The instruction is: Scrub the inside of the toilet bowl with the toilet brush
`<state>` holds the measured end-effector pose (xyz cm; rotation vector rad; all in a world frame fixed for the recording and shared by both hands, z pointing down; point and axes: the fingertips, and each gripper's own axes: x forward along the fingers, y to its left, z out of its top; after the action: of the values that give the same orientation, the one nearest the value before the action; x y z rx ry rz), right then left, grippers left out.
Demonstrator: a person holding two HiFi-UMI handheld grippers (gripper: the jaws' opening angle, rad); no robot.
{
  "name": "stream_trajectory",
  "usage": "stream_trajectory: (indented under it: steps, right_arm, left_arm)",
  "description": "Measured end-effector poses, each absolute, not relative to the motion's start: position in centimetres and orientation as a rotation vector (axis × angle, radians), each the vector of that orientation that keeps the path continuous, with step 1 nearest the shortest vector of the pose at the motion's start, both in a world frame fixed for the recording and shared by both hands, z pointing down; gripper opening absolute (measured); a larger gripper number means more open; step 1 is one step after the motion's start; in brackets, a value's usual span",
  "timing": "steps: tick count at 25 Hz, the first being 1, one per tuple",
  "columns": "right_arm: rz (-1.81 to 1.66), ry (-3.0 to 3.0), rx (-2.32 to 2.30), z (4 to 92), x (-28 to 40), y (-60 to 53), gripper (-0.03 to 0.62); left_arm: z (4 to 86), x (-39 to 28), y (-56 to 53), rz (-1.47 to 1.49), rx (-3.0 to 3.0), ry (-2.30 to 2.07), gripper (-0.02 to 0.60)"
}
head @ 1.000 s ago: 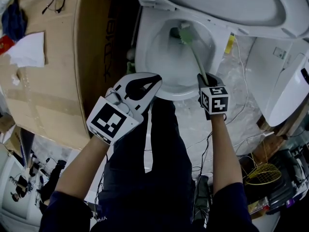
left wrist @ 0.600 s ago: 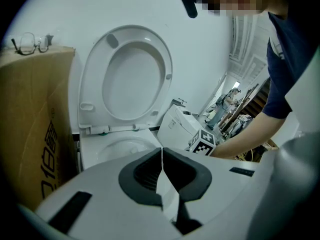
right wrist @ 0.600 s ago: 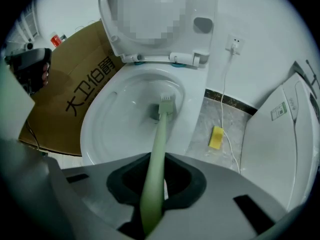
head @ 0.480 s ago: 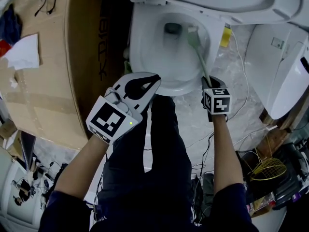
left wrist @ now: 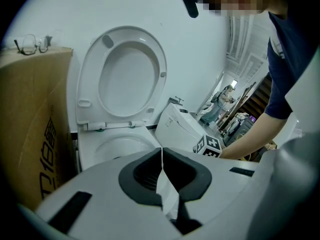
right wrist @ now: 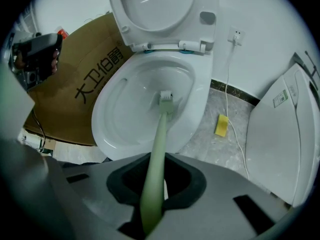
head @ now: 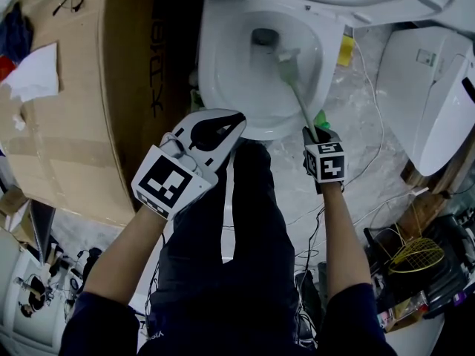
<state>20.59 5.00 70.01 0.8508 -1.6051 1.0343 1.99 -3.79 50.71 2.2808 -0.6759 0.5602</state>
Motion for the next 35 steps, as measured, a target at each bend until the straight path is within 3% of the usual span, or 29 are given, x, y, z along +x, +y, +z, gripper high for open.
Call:
stream_trajectory:
  steps: [17, 35]
  right_arm:
    - [1.121, -1.602, 0.718, 70.3, 14.3, 10.1, 0.057]
    - [1.099, -1.681, 0.725, 70.3, 9.2, 4.6, 0.057]
  left_arm:
    - [50.9, -0.4, -3.0, 0.519, 2.255, -0.715, 0.035]
    - [51.6, -3.1, -4.8, 0.487, 2.219, -0.752, 0.035]
